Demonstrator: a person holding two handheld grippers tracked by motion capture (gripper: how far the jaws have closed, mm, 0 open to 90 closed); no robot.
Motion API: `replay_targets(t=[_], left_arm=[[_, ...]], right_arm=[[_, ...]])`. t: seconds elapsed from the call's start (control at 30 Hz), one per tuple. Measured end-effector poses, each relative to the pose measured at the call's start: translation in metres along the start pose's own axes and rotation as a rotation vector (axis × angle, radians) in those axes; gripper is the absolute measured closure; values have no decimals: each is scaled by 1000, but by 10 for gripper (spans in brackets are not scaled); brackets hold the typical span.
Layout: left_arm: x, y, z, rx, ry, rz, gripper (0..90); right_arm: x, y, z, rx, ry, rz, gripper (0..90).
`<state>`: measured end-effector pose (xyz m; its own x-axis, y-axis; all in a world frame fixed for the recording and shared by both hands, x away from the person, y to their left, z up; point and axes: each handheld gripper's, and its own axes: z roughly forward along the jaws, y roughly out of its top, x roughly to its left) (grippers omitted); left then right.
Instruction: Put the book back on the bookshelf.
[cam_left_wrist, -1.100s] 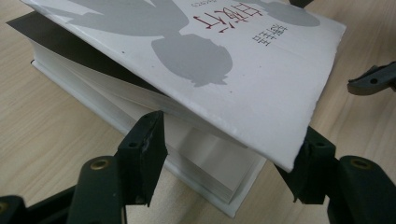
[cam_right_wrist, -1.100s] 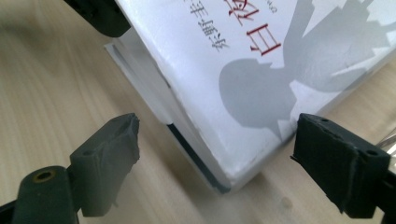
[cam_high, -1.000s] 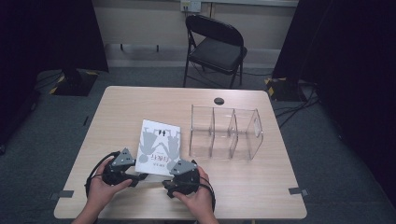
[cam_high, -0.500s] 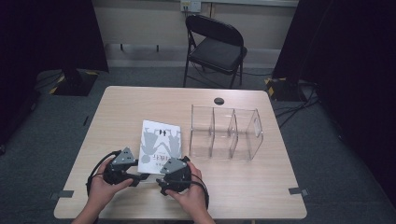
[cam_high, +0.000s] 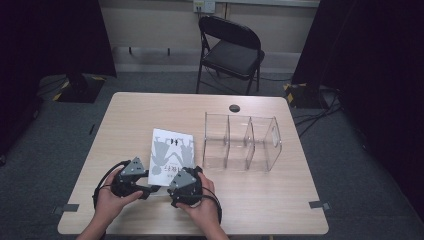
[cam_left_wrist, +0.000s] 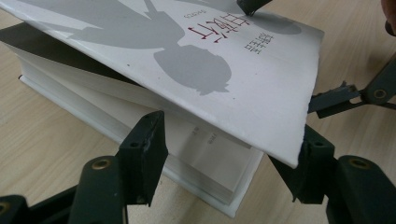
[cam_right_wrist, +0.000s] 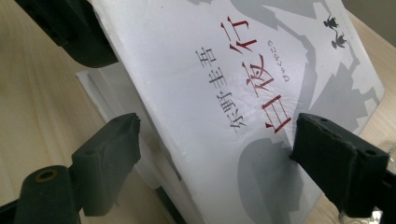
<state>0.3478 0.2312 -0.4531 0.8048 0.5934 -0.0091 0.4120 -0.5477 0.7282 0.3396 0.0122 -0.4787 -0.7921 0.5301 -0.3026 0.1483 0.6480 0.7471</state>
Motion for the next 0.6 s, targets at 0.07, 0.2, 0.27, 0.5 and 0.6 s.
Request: replay_targets(t=[0.07, 0.2, 0.27, 0.5, 0.6], left_arm=[[1, 1, 0, 4, -9, 1, 377], [2, 1, 0, 2, -11, -2, 378], [2, 0, 1, 16, -12, -2, 376], [0, -4, 6, 45, 37, 70, 316], [3, -9, 5, 82, 39, 66, 287]], right_arm=[[0, 1, 2, -2, -9, 4, 142], [0, 1, 4, 6, -35, -7, 155], [-1, 1, 7, -12, -47, -14, 174], [1, 9, -1, 16, -48, -92, 358], [2, 13, -6, 25, -59, -109, 425]])
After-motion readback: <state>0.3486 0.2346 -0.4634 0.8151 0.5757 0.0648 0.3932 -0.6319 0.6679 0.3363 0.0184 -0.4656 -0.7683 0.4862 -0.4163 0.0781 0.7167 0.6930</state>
